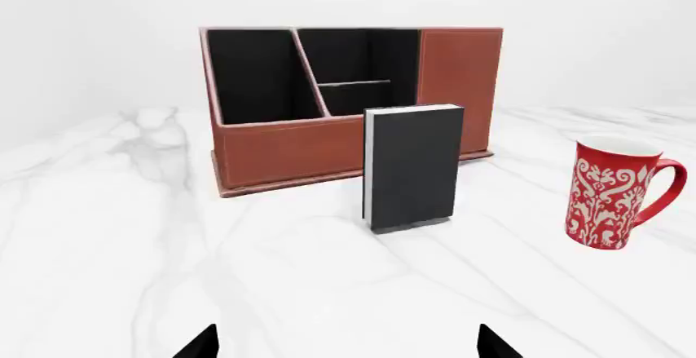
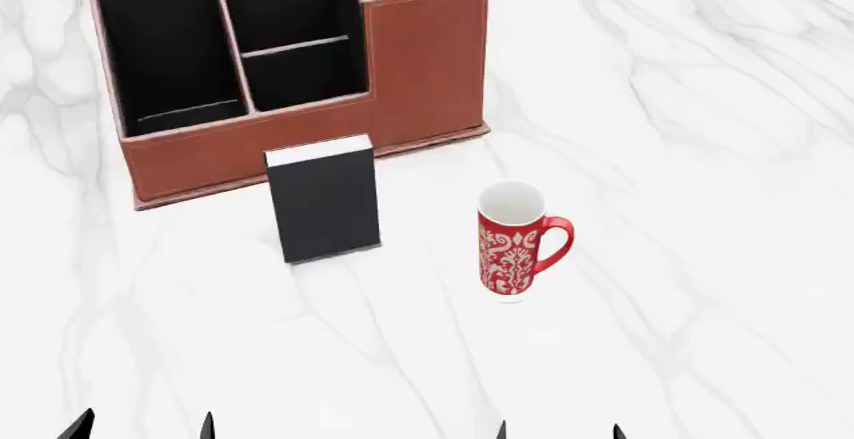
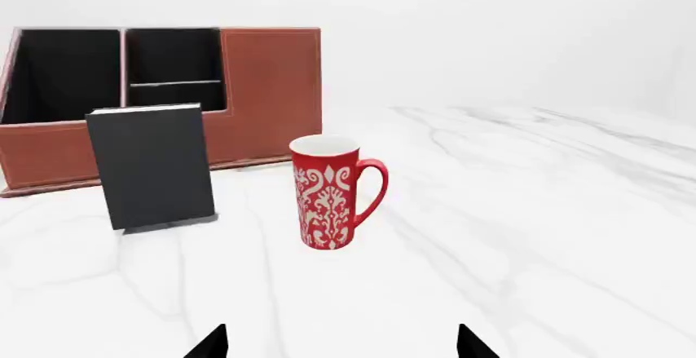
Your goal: Pick up the book and place it in the front compartment of the caddy.
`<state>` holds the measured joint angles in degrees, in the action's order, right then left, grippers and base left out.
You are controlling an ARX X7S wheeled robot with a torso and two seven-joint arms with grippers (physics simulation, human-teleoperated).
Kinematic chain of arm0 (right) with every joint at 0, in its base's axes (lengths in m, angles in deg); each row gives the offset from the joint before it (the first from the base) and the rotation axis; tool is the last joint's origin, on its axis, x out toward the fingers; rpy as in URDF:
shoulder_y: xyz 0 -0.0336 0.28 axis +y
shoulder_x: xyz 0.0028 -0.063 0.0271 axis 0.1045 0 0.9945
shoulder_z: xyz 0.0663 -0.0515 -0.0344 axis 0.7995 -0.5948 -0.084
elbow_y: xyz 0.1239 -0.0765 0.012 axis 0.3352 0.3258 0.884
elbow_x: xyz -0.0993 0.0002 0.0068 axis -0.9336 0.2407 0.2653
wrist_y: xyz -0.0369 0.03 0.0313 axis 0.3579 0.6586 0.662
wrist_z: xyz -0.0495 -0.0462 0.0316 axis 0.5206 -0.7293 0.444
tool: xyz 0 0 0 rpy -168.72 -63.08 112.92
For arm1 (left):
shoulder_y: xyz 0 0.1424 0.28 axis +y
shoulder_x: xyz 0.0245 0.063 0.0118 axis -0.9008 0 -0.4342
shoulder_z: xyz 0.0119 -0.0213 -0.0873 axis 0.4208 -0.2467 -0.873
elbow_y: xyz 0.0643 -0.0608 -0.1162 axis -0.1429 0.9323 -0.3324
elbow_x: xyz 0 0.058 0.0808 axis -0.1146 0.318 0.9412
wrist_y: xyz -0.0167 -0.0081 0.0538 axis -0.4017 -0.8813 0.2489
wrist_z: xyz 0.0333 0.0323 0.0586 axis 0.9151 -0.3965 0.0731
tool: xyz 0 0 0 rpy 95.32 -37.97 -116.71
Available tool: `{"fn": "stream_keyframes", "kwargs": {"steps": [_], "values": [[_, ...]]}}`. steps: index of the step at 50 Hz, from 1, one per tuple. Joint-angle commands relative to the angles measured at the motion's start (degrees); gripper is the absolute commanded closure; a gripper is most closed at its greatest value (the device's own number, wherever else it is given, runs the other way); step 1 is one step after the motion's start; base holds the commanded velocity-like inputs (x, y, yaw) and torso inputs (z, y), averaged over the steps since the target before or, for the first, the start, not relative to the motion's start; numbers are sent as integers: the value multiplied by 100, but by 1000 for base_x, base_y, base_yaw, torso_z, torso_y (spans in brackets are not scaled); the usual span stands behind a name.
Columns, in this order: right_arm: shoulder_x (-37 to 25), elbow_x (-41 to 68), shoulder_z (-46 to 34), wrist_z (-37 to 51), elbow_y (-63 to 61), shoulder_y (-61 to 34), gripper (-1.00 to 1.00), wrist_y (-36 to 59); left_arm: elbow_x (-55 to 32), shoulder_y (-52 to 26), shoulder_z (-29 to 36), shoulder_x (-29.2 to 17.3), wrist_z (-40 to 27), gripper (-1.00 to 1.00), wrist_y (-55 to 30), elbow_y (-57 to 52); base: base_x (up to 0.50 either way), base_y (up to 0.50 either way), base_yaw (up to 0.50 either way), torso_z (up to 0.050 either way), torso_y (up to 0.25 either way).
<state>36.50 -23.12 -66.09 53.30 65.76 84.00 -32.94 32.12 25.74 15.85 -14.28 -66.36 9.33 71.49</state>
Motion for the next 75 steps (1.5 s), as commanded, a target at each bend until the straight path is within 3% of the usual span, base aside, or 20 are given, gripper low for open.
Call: {"fn": "stream_keyframes", "kwargs": {"steps": [1,16,26,32,38,51,75], "values": [[-87,198,-124,15,-15,17,-100,-12,-96,-5,114,-89,-95,-100,-24,1,0,0,0,0,0],[-306,307,-394,338,181,-29,-100,-82,-431,-5,381,-304,-281,-100,-61,85,0,0,0,0,0],[-564,732,-188,428,-927,-480,-100,936,-411,-420,410,-499,-532,-100,-1104,-801,0,0,0,0,0],[-914,879,-83,468,-2074,-1596,-100,2157,-762,-1568,140,-650,-605,-100,-2288,-1812,0,0,0,0,0],[-1212,1167,134,526,-2994,-3120,-100,3478,-1030,-3346,-169,-862,-693,-100,-3206,-2214,0,0,0,0,0],[-1606,1512,314,506,-3653,-5162,-100,4906,-1216,-5197,-410,-1116,-907,-100,-4111,-2756,0,0,0,0,0],[-1732,1507,344,536,-3683,-5093,-100,4819,-1243,-5068,-405,-1218,-976,-100,-4052,-2845,0,0,0,0,0]]}}
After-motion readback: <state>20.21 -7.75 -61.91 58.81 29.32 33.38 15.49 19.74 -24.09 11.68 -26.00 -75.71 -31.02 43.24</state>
